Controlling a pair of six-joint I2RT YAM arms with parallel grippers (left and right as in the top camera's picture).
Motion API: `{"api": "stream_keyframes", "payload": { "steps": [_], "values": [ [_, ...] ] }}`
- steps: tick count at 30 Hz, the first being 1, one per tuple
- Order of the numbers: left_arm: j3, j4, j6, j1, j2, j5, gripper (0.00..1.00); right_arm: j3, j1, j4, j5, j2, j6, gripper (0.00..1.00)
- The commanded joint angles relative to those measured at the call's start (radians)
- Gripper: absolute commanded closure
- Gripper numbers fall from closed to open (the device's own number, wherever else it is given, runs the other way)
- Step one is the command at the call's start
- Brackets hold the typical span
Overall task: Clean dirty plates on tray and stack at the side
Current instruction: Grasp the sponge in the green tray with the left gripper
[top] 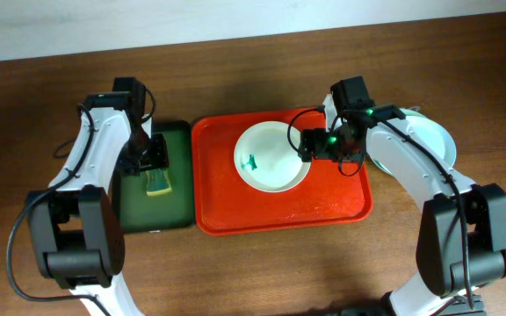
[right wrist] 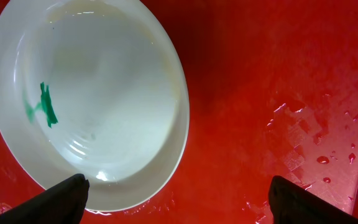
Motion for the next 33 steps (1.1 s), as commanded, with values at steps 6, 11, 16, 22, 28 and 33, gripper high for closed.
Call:
{"api": "stream_keyframes", "payload": {
  "steps": [6,11,16,22,28,33],
  "values": [
    [-0.063,0.068,0.005,-0.019,0.015,-0.016,0.44,0.019,0.004,0.000,0.009,0.005,-0.010,0.06],
    [-0.127,0.145,-0.018,-0.019,0.015,-0.017,0.44,0.019,0.004,0.000,0.009,0.005,-0.010,0.07],
    [-0.144,0.189,-0.018,-0.019,0.015,-0.032,0.50,0.019,0.004,-0.001,0.009,0.005,-0.010,0.07],
    [-0.147,0.197,-0.018,-0.019,0.015,-0.032,0.61,0.019,0.004,-0.004,0.009,0.005,-0.010,0.07],
    [-0.190,0.244,-0.018,-0.019,0.015,-0.035,0.60,0.019,0.004,-0.004,0.009,0.005,-0.010,0.07],
    [-0.194,0.263,-0.018,-0.019,0.015,-0.035,0.98,0.019,0.004,-0.009,0.009,0.005,-0.010,0.07]
  ]
}}
